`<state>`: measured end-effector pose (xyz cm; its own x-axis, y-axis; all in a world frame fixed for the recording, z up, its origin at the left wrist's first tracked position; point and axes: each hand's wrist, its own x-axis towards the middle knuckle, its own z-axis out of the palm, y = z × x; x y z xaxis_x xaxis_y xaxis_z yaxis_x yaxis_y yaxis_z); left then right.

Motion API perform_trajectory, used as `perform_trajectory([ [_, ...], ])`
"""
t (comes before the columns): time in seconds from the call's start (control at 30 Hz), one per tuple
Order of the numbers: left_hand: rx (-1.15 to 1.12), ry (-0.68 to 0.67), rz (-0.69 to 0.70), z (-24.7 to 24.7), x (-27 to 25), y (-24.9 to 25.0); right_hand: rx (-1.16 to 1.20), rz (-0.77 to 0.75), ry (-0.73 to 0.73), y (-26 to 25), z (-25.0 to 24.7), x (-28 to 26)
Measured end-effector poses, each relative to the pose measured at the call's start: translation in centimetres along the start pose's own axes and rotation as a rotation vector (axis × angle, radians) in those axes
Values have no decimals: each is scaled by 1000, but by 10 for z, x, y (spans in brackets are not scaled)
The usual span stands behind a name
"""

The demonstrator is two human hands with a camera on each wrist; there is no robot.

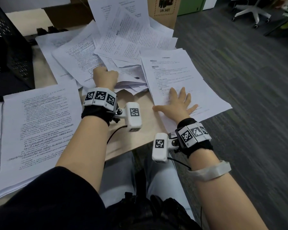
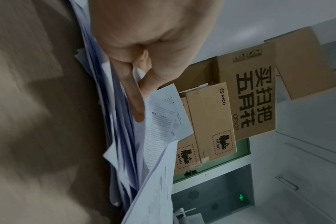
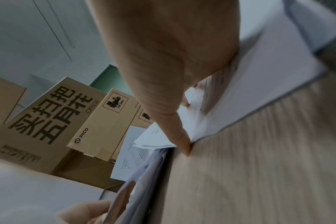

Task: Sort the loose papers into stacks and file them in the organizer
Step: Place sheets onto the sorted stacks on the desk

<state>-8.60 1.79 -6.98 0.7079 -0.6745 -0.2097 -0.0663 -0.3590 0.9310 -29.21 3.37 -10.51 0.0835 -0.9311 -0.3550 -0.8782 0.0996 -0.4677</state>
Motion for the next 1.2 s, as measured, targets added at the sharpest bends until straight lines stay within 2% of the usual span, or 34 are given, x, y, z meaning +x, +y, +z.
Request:
perform_trajectory([
  [0.13, -106, 67, 114, -5, -7, 6, 13, 2, 13, 0, 0, 0],
  [0.23, -189, 110, 262, -15, -22, 20, 17, 7, 24, 0, 1, 0],
  [0.37, -332, 17, 462, -35, -48, 43, 12, -1, 45, -1, 2, -2],
  [0.47, -440, -110, 551, -51, -65, 52, 20, -6, 73, -1, 4, -3],
  [0.53, -488, -133, 577, -60, -77, 53, 27, -9, 104, -2, 6, -4],
  [0.63, -482, -76, 495, -68, -83, 37, 39, -15, 152, -3, 8, -7],
  [0.8, -251, 131, 209, -77, -85, -16, 62, -38, 192, -1, 9, -9],
  [0.9, -166, 126, 96, -82, -90, -38, 63, -47, 191, -1, 9, -9],
  [1.03, -7, 94, 99, -91, -102, -54, 72, -58, 206, 1, 9, -10],
  [1.2, 234, -23, 28, -107, -105, -53, 118, -83, 207, 3, 9, -13],
])
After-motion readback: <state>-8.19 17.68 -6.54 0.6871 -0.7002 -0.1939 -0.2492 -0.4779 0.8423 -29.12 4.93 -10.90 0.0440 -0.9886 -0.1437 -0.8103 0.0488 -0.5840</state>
